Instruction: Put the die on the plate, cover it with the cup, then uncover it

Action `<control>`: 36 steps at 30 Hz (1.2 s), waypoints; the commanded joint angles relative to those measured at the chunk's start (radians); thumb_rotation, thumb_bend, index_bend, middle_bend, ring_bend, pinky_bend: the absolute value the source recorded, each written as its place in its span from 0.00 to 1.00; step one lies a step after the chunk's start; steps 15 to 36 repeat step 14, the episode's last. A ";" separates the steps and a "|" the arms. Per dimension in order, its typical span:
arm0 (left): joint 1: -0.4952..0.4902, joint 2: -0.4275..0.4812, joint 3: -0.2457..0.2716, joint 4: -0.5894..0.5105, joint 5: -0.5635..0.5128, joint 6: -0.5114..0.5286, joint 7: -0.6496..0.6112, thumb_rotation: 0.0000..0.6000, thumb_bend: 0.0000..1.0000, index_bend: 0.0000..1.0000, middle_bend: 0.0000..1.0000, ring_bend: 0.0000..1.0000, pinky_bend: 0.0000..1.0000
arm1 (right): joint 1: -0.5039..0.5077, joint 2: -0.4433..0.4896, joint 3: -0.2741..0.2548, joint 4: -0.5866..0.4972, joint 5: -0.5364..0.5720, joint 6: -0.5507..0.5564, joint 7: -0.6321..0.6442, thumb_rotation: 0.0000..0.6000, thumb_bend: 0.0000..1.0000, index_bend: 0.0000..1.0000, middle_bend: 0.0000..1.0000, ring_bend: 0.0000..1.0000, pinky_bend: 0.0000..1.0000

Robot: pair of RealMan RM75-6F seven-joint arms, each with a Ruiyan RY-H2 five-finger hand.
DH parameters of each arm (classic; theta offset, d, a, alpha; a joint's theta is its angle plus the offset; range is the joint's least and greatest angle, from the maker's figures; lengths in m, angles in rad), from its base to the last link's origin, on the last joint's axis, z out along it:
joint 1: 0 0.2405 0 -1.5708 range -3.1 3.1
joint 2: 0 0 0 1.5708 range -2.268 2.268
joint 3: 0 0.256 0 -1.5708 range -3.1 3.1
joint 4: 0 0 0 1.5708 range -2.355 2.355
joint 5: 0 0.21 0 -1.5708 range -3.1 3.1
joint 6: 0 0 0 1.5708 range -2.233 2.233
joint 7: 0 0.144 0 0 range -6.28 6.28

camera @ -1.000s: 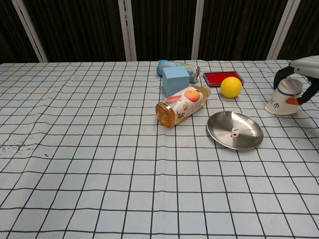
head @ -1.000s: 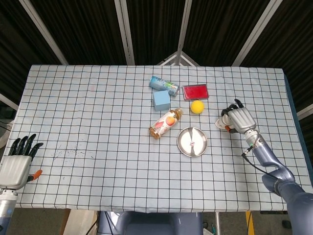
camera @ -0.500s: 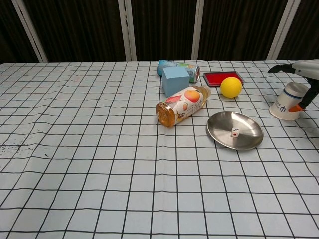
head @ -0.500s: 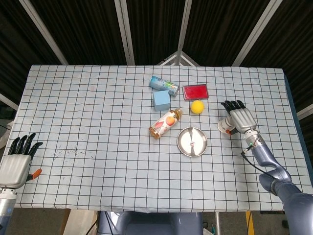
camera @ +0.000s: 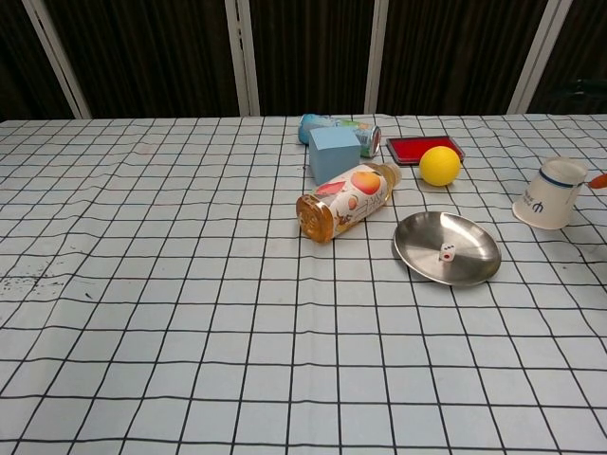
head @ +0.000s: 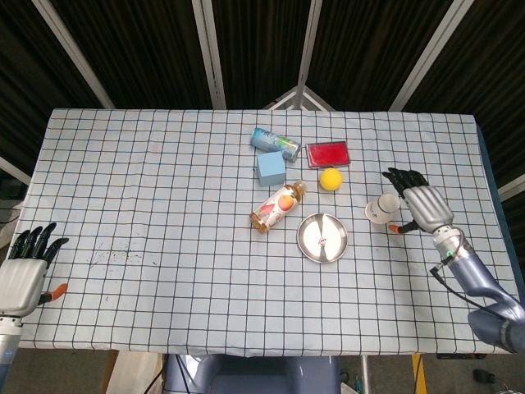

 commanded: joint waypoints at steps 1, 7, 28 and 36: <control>0.004 0.019 0.002 0.000 0.012 0.009 -0.041 1.00 0.26 0.19 0.00 0.00 0.02 | -0.194 0.254 -0.022 -0.374 0.080 0.225 -0.302 1.00 0.11 0.01 0.04 0.04 0.00; 0.018 0.048 0.011 -0.002 0.039 0.032 -0.112 1.00 0.26 0.19 0.00 0.00 0.02 | -0.358 0.276 -0.083 -0.552 0.099 0.418 -0.474 1.00 0.13 0.02 0.03 0.04 0.00; 0.036 0.072 0.011 0.020 0.071 0.082 -0.200 1.00 0.26 0.19 0.00 0.00 0.02 | -0.515 0.185 -0.112 -0.608 0.068 0.649 -0.643 1.00 0.13 0.07 0.04 0.04 0.00; 0.036 0.072 0.011 0.020 0.071 0.082 -0.200 1.00 0.26 0.19 0.00 0.00 0.02 | -0.515 0.185 -0.112 -0.608 0.068 0.649 -0.643 1.00 0.13 0.07 0.04 0.04 0.00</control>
